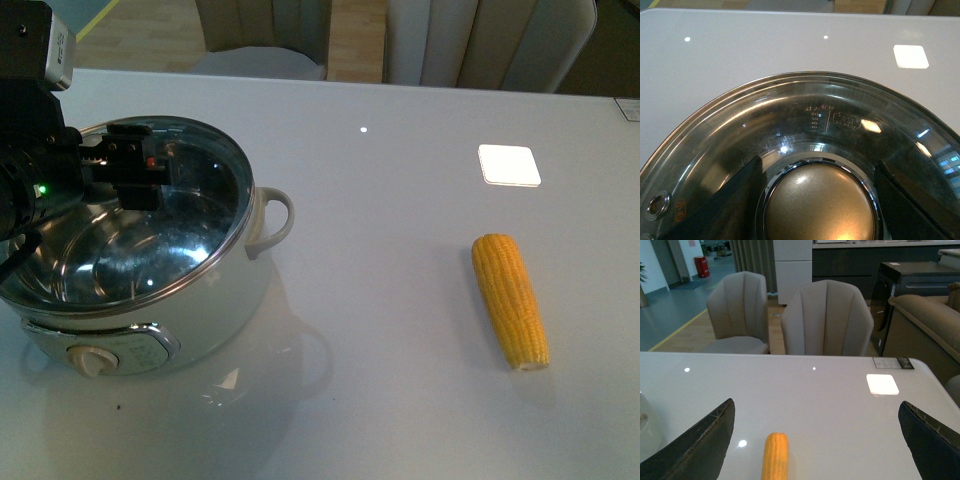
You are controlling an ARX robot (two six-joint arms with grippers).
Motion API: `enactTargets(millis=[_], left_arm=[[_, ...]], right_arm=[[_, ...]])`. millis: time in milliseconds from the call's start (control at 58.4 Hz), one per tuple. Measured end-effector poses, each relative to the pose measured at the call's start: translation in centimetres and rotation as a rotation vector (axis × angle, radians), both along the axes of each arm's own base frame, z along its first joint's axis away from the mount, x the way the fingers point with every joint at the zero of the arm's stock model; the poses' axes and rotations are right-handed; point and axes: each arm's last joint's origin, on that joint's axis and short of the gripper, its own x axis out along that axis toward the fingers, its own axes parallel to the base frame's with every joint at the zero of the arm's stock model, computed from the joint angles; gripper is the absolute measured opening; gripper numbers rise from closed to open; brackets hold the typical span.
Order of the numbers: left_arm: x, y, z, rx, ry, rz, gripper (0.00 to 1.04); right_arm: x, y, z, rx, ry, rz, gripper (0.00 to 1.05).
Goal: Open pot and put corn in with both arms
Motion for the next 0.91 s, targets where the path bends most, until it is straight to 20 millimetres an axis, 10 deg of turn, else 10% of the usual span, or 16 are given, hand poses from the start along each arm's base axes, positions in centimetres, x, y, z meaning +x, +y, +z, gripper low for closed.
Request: enactTargets(millis=[103,907], left_arm=[[0.0,0.0,0.0,0.004,-0.003,0.008,0.45],[0.8,0.3,4.0,0.010,-0.067,0.015,0.44]], right_arm=[[0.0,0.0,0.0,0.000,0.000,0.000,0.96],[0.0,0.0,0.0,0.000,0.000,0.000,0.96]])
